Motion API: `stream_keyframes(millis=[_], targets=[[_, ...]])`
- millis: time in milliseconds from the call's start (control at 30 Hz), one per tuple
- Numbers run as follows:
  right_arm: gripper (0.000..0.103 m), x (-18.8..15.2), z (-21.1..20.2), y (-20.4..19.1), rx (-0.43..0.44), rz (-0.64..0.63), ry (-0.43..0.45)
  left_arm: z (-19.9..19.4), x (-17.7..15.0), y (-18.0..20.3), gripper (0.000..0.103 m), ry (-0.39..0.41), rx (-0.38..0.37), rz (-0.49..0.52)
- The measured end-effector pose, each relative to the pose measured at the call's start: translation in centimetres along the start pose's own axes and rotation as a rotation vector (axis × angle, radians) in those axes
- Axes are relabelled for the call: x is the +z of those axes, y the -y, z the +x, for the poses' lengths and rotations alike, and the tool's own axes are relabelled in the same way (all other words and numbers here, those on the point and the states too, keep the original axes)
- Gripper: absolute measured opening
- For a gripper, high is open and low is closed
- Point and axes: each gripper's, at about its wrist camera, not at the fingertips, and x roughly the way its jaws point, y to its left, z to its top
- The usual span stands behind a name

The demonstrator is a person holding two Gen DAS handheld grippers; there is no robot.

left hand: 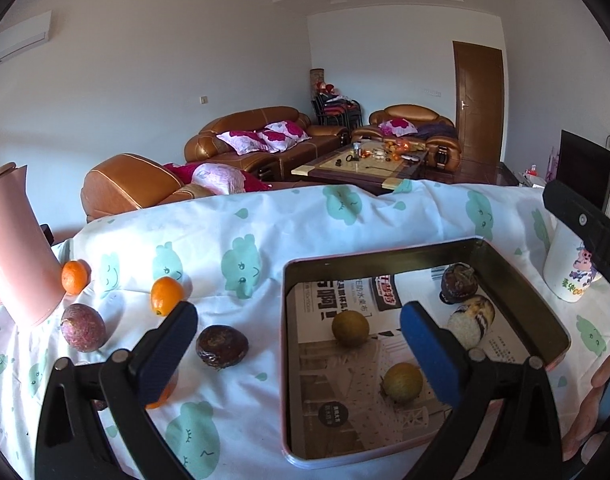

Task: Organize fruits
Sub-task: 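Lift both tools out of the tin and move back over the table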

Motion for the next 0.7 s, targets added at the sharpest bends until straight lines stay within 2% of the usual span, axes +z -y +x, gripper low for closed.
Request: stream_keyframes(millis=[167, 400, 700], targets=[[0.089, -0.4, 0.4, -1.2, 0.012, -0.049, -0.038, 0.1, -0.3, -0.8, 0.103, -0.012, 0.012, -0.023], [0.089, -0.6, -0.2, -1.9, 0.012, -0.083, -0.027, -0.1, -0.7, -1.7, 0.103, -0.023, 0.013, -0.045], [0.089, -1.1, -1.2, -2.5, -0.015, -0.092, -0.045, -0.8, -1.1, -1.2, 0.103, -0.020, 0.012, -0.012]])
